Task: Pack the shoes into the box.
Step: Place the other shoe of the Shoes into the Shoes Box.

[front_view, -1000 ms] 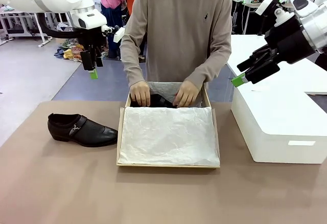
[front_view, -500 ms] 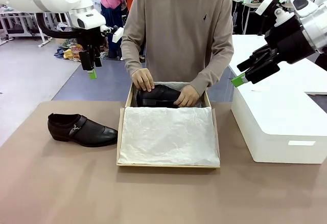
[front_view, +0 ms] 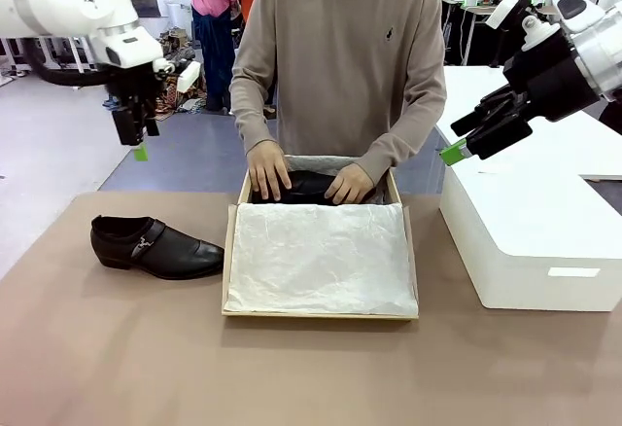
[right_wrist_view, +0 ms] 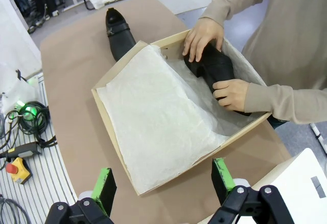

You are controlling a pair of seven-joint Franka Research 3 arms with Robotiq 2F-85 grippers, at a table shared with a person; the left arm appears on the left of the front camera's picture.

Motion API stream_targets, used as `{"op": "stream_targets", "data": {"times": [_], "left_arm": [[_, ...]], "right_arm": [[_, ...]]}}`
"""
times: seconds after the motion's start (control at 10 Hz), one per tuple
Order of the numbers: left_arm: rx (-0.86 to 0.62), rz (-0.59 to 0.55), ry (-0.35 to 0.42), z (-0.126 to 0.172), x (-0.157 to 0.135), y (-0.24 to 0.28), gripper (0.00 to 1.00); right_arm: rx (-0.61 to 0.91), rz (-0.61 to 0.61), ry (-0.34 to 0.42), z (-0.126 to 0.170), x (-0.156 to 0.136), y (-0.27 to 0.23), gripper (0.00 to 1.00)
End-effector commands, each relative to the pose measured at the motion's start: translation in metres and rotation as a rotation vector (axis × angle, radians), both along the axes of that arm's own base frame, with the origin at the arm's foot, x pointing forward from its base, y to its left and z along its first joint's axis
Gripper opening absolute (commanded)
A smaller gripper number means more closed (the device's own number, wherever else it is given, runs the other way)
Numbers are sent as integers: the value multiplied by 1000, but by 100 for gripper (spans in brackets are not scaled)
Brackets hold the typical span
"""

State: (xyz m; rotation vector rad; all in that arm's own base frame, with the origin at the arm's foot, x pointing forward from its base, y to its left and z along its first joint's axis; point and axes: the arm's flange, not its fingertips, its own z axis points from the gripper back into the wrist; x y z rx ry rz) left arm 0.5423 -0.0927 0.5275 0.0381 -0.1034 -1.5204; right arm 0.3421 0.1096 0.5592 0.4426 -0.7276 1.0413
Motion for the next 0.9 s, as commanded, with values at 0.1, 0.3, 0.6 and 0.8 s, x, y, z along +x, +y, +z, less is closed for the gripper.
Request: {"op": "stream_targets", "data": {"times": [0.1,0.3,0.6,0.8], "left_arm": [[-16,11,-8,-33,-13,29,100],[-28,12,14,-48,-4,44,100],[-3,39,28,-51,-2,43,100],[-3,39,28,-51,-2,43,100]], "right_arm": [[25,27,-15,-1,3,-1,100],[25,27,-15,-1,3,-1,100],[25,27,-15,-1,3,-1,100],[25,27,-15,-1,3,-1,100]]}}
